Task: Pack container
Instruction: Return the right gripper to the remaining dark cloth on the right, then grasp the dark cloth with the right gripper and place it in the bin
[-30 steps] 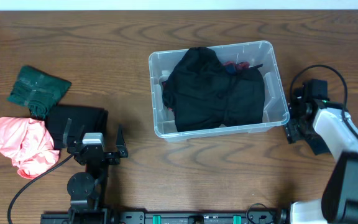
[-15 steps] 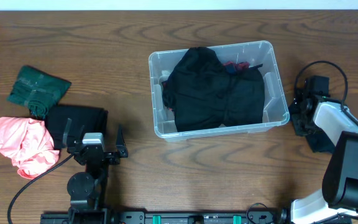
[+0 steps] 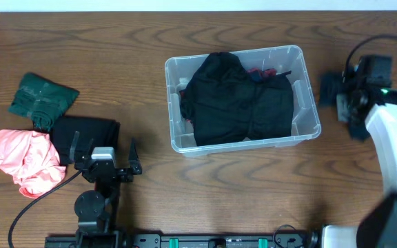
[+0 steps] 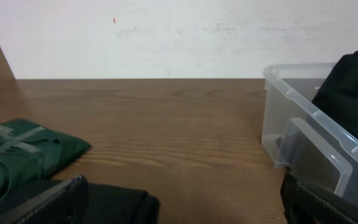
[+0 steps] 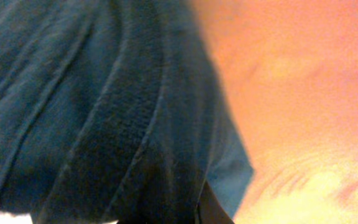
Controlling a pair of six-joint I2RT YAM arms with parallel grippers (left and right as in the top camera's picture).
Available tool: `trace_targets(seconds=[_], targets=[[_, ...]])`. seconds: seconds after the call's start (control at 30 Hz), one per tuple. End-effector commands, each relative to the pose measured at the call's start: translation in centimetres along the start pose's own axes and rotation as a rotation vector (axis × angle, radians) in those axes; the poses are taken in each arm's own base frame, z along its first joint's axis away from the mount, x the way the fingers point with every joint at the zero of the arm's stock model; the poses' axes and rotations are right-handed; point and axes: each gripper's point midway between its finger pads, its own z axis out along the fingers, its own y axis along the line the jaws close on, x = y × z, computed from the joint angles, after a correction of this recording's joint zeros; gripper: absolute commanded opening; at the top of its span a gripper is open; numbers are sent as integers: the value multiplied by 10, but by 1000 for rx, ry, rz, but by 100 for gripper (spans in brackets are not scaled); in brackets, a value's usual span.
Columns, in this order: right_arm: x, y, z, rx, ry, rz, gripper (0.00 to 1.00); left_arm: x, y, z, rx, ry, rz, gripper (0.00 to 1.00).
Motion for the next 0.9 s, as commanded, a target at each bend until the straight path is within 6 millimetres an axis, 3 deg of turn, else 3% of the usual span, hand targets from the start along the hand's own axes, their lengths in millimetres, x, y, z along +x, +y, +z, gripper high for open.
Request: trace_targets(seconds=[0.0,0.1,0.23,0.33,0.4,0.5,0.63,0.8,0.87], targets=[[-53,13,-68,-26,-252,-121,1,16,1,1,0,51,12,98],[-76,55,-111,-114,-422,-298,1,16,1,1,0,51,12,98],[-73,141,-153,-315,-556,-591,1,16,1,1,0,51,13,98],[-52,187,-160,-393,-533,-717,1,16,1,1,0,51,12,98],[-33,206,-153,-431,-471,-778,1,16,1,1,0,51,12,98],[-2,216,-133,-467,-331,-836,1,16,1,1,0,51,12,98],[31,209,-111,-466,-152,-874,1,16,1,1,0,51,12,98],[43,182,-100,-329,-40,-863,1,16,1,1,0,51,12,98],[50,180,-99,-332,-12,-871,2,16,1,1,-1,51,12,98]])
